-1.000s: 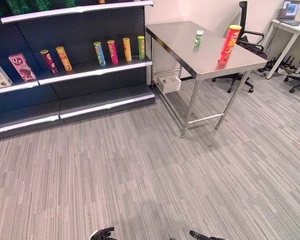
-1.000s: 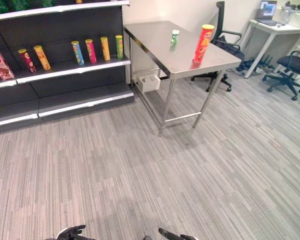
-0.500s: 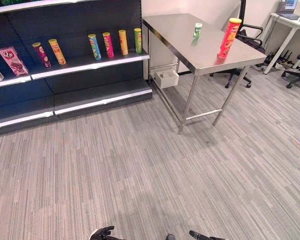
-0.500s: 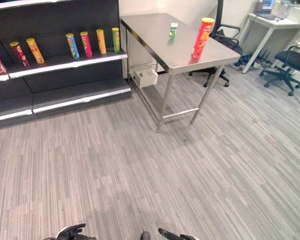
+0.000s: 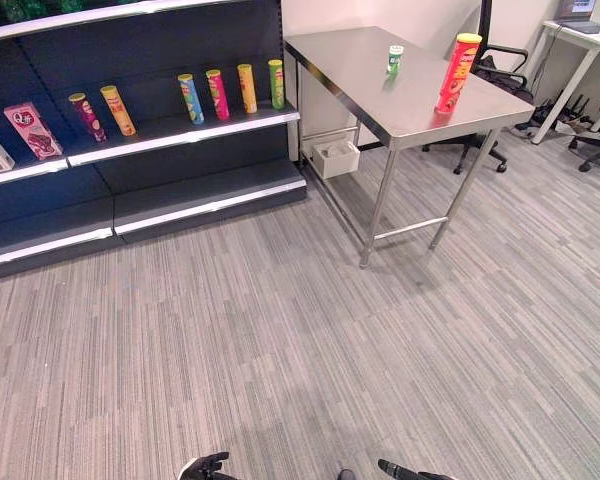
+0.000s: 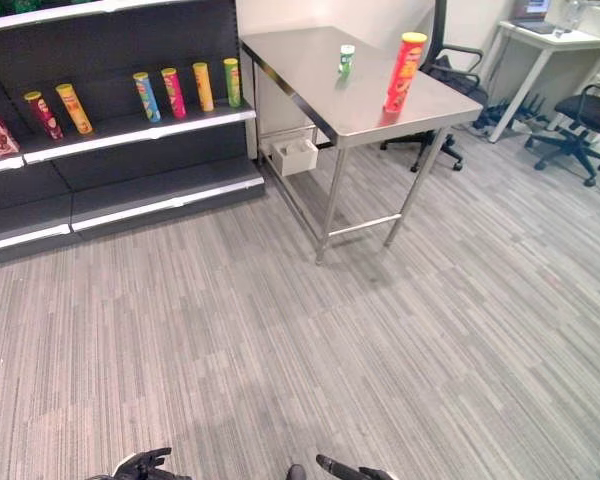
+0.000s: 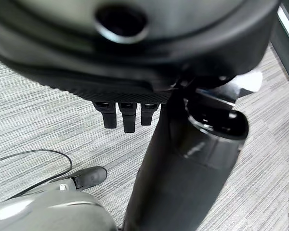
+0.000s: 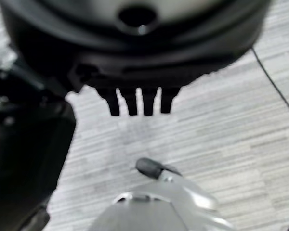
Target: Put the goods on the table back onto the shelves and tidy them up.
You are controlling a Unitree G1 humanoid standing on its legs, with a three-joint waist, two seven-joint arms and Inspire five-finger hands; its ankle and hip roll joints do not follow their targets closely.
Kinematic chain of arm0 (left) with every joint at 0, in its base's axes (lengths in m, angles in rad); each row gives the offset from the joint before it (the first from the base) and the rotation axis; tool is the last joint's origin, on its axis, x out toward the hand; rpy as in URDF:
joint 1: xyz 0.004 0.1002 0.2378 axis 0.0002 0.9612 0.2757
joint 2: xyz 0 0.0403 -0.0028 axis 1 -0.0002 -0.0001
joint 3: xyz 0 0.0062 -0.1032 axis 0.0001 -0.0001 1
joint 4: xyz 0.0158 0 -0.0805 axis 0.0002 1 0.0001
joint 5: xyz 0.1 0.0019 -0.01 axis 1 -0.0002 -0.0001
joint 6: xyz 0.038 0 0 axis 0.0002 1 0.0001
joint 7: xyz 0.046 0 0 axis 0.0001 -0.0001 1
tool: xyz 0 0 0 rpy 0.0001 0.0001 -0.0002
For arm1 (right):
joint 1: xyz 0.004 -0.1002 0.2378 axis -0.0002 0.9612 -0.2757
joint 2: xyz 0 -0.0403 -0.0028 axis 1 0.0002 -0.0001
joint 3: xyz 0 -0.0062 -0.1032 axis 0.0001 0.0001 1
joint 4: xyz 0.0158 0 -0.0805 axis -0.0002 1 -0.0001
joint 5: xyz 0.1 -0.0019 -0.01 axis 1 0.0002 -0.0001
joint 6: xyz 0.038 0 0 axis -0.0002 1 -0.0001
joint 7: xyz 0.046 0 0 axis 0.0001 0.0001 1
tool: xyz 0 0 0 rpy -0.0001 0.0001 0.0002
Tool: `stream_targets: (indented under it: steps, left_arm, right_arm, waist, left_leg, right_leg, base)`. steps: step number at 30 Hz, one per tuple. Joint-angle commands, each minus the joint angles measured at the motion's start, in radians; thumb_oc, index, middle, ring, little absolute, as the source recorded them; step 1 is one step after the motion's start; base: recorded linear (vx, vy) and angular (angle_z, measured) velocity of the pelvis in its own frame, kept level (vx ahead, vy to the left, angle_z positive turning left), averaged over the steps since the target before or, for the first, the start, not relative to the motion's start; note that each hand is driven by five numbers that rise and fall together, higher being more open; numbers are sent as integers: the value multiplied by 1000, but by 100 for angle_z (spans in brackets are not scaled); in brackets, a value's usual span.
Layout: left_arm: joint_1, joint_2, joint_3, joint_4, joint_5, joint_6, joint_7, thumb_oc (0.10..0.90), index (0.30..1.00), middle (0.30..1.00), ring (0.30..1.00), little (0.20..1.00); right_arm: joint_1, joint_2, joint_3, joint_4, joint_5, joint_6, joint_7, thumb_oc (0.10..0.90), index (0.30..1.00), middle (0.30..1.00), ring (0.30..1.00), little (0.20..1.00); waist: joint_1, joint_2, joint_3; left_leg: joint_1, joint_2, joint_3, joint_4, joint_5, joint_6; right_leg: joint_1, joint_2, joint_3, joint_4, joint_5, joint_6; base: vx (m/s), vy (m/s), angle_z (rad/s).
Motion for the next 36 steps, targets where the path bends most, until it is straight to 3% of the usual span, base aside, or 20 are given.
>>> stream_targets:
  steps: [1, 3, 5, 8, 10, 12, 14, 18, 19, 20, 21, 22, 24, 26, 27, 28, 30, 31, 32, 36]
  left_arm:
    - [-54, 28, 0, -2, -23, -34, 7, 800, 900, 900, 900, 900]
    - [-73, 43, -17, -64, -50, -39, 14, 800, 900, 900, 900, 900]
    - [-89, 47, -31, -82, -59, -41, 22, 800, 900, 900, 900, 900]
    - [-81, 44, -32, -106, -69, -44, 23, 800, 900, 900, 900, 900]
    - [-71, 45, -37, -113, -66, -49, 23, 800, 900, 900, 900, 900]
    - [-69, 49, -38, -114, -66, -52, 24, 800, 900, 900, 900, 900]
    - [-46, 48, -16, -105, -67, -52, 24, 800, 900, 900, 900, 900]
    - [-41, 65, 2, -72, -26, -47, 25, 800, 900, 900, 900, 900]
    - [-50, 79, 3, -73, -17, -47, 28, 800, 900, 900, 900, 900]
    - [-54, 85, 3, -71, -19, -46, 31, 800, 900, 900, 900, 900]
    - [-55, 84, 3, -71, -19, -46, 31, 800, 900, 900, 900, 900]
    - [-58, 91, 3, -60, -15, -43, 36, 800, 900, 900, 900, 900]
    - [-62, 96, 5, -51, -18, -39, 37, 800, 900, 900, 900, 900]
    - [-66, 97, 5, -49, -17, -40, 38, 800, 900, 900, 900, 900]
    - [-84, 94, 0, -39, -17, -44, 43, 800, 900, 900, 900, 900]
    - [-84, 93, 0, -39, -17, -45, 43, 800, 900, 900, 900, 900]
    - [-93, 87, -5, -33, -10, -49, 46, 800, 900, 900, 900, 900]
    - [-97, 86, 6, -39, -1, -54, 45, 800, 900, 900, 900, 900]
    - [-94, 87, 8, -43, 8, -59, 42, 800, 900, 900, 900, 900]
    - [-89, 81, 1, -45, 22, -56, 34, 800, 900, 900, 900, 900]
  right_arm:
    - [-47, -67, 39, 0, 23, -29, -6, 800, 900, 900, 900, 900]
    - [-54, -79, 30, -23, 49, -38, -14, 800, 900, 900, 900, 900]
    - [-62, -88, 21, -33, 64, -39, -25, 800, 900, 900, 900, 900]
    - [-66, -103, 16, -51, 76, -43, -33, 800, 900, 900, 900, 900]
    - [-72, -114, 17, -70, 78, -49, -38, 800, 900, 900, 900, 900]
    - [-88, -124, 20, -86, 78, -57, -45, 800, 900, 900, 900, 900]
    - [-95, -117, 30, -103, 61, -59, -38, 800, 900, 900, 900, 900]
    - [-108, -91, 41, -92, 32, -50, -21, 800, 900, 900, 900, 900]
    - [-121, -84, 51, -83, 23, -48, -16, 800, 900, 900, 900, 900]
    - [-128, -82, 52, -81, 19, -43, -13, 800, 900, 900, 900, 900]
    - [-128, -83, 51, -81, 19, -43, -13, 800, 900, 900, 900, 900]
    - [-126, -75, 46, -76, 16, -38, -14, 800, 900, 900, 900, 900]
    - [-113, -65, 41, -66, 12, -37, -12, 800, 900, 900, 900, 900]
    - [-104, -63, 38, -60, 11, -35, -14, 800, 900, 900, 900, 900]
    - [-97, -63, 32, -33, 5, -29, -19, 800, 900, 900, 900, 900]
    - [-98, -63, 32, -33, 5, -29, -19, 800, 900, 900, 900, 900]
    - [-95, -60, 29, -26, 7, -26, -20, 800, 900, 900, 900, 900]
    - [-86, -55, 21, -25, 12, -21, -15, 800, 900, 900, 900, 900]
    - [-75, -54, 16, -23, 6, -19, -7, 800, 900, 900, 900, 900]
    - [-61, -61, 15, -18, 2, -22, 0, 800, 900, 900, 900, 900]
  waist:
    - [11, -48, 19]
    - [11, -64, 67]
    - [9, -68, 90]
    - [28, -59, 86]
    - [50, -39, 86]
    - [77, -32, 92]
    - [93, -25, 62]
    - [120, -68, 13]
    - [117, -74, 15]
    - [100, -70, 34]
    - [102, -67, 31]
    - [88, -51, 49]
    - [75, -46, 56]
    - [68, -45, 60]
    - [53, -46, 79]
    - [53, -43, 80]
    - [37, -56, 90]
    - [17, -66, 102]
    - [6, -74, 100]
    - [-2, -85, 69]
  left_leg:
    - [-98, 51, 39, 118, -19, -62]
    - [-258, 65, 10, 359, 4, -89]
    - [-358, 78, -8, 452, 83, -102]
    - [-416, 83, 9, 311, 82, -77]
    - [-450, 90, -4, 135, 193, -94]
    - [-487, 90, -24, -7, 242, -116]
    - [-458, 96, -12, -36, 277, -112]
    - [-385, 60, 51, -12, 229, -54]
    - [-337, 31, 73, -9, 182, -18]
    - [-279, 5, 82, -9, 145, 14]
    - [-282, 8, 83, -8, 145, 14]
    - [-218, -8, 93, -16, 109, 45]
    - [-161, -18, 100, -33, 68, 51]
    - [-143, -14, 113, -36, 60, 50]
    - [-93, -7, 103, -36, 11, 19]
    - [-92, -4, 103, -36, 10, 18]
    - [-78, -7, 103, -36, 6, 8]
    - [-25, 2, 91, -39, -29, -16]
    - [10, 6, 84, -39, -50, -30]
    - [64, 15, 65, -37, -88, -49]
  right_leg:
    - [32, -69, -25, 14, -52, 100]
    - [18, -60, -20, 32, -71, 67]
    - [14, -53, -34, 31, -78, 57]
    - [28, -45, -45, 13, -94, 70]
    - [45, -29, -38, 13, -120, 75]
    - [78, -22, -13, 13, -150, 77]
    - [116, -8, 28, 13, -182, 96]
    - [134, -93, 47, 147, -189, 140]
    - [63, -129, 49, 329, -144, 171]
    - [-23, -174, 43, 517, -34, 193]
    - [-26, -171, 44, 515, -31, 192]
    - [-80, -225, -4, 666, 68, 199]
    - [-130, -280, -56, 732, 69, 211]
    - [-137, -302, -113, 677, 47, 191]
    - [-166, -309, -177, 414, -14, 192]
    - [-162, -305, -179, 408, -12, 191]
    - [-195, -286, -164, 225, 57, 196]
    - [-245, -282, -130, 58, 150, 237]
    - [-274, -293, -130, 20, 181, 254]
    - [-234, -287, -163, 19, 206, 250]
  base:
    - [-33, -119, 12]
    - [-53, -172, 28]
    - [18, -106, 44]
    - [209, 32, 26]
    - [334, 124, -1]
    - [346, 118, 9]
    - [481, 214, -49]
    - [491, 301, -103]
    - [413, 436, -57]
    - [308, 360, -39]
    - [253, 358, -53]
    - [207, 262, -27]
    - [279, 235, 17]
    - [326, 3, 7]
    - [457, -80, 6]
    - [418, -150, 4]
    - [283, -168, -13]
    - [585, -279, 1]
    - [541, -229, 33]
    - [413, -186, 52]
